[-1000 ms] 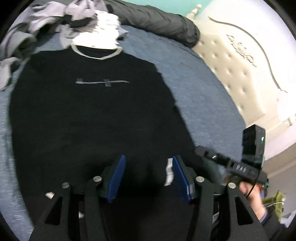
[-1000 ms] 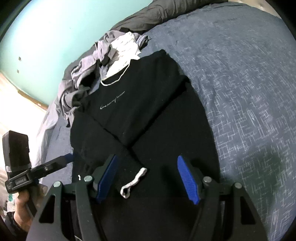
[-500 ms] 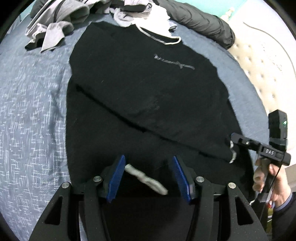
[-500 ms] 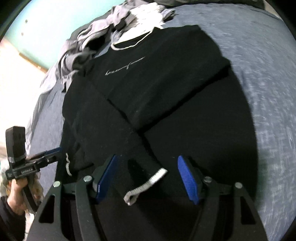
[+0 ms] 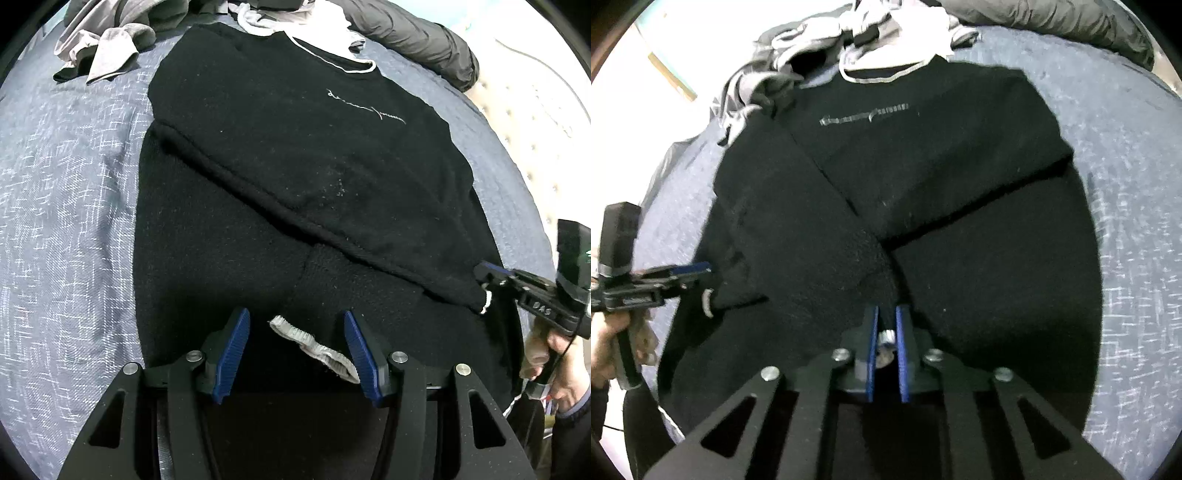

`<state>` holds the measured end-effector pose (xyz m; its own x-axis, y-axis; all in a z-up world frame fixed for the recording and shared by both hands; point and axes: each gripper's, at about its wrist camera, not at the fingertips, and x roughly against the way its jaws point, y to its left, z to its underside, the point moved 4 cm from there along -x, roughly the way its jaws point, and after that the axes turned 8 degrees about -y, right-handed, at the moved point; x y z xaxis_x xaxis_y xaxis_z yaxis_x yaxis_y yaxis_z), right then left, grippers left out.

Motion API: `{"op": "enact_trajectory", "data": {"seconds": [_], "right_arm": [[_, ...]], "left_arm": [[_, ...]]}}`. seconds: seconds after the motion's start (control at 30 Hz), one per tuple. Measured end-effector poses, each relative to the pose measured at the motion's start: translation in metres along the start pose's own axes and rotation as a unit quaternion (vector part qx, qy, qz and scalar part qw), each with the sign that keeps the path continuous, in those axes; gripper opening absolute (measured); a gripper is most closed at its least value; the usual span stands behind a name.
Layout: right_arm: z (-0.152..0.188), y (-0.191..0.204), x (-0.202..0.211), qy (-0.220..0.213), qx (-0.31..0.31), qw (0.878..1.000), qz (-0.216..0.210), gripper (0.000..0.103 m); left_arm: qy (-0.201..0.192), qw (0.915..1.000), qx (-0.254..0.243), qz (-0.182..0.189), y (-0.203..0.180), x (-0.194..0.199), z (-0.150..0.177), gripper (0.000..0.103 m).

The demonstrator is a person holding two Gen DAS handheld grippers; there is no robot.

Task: Fold clothes
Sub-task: 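Fold the held sleeve across the sweatshirt body with the left tool and release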

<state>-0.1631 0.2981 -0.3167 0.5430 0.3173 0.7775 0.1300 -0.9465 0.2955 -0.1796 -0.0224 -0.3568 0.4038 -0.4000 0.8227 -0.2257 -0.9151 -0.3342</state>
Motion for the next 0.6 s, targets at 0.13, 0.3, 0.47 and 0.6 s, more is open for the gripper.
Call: {"op": "enact_trajectory", "data": {"seconds": [0.13, 0.3, 0.47, 0.6], "right_arm": [[-0.009, 0.005, 0.027, -0.028, 0.013, 1.0, -0.003, 0.007], [-0.028, -0.006, 0.07, -0.079, -0.011, 0.997, 0.005, 0.007], [-0.027, -0.024, 0.077, -0.071, -0.028, 0.997, 0.018, 0.007], [-0.021, -0.032, 0.073, -0.065, -0.045, 0.997, 0.017, 0.007]], "left_arm": [[0.002, 1.0, 0.003, -0.003, -0.001, -0.004, 0.002, 0.057], [0.004, 0.9999, 0.001, -0.009, 0.002, -0.005, 0.006, 0.057], [0.003, 0.9999, 0.013, -0.01, 0.003, -0.003, 0.005, 0.057], [-0.029, 0.9993, 0.009, -0.019, 0.007, 0.019, -0.008, 0.058]]}}
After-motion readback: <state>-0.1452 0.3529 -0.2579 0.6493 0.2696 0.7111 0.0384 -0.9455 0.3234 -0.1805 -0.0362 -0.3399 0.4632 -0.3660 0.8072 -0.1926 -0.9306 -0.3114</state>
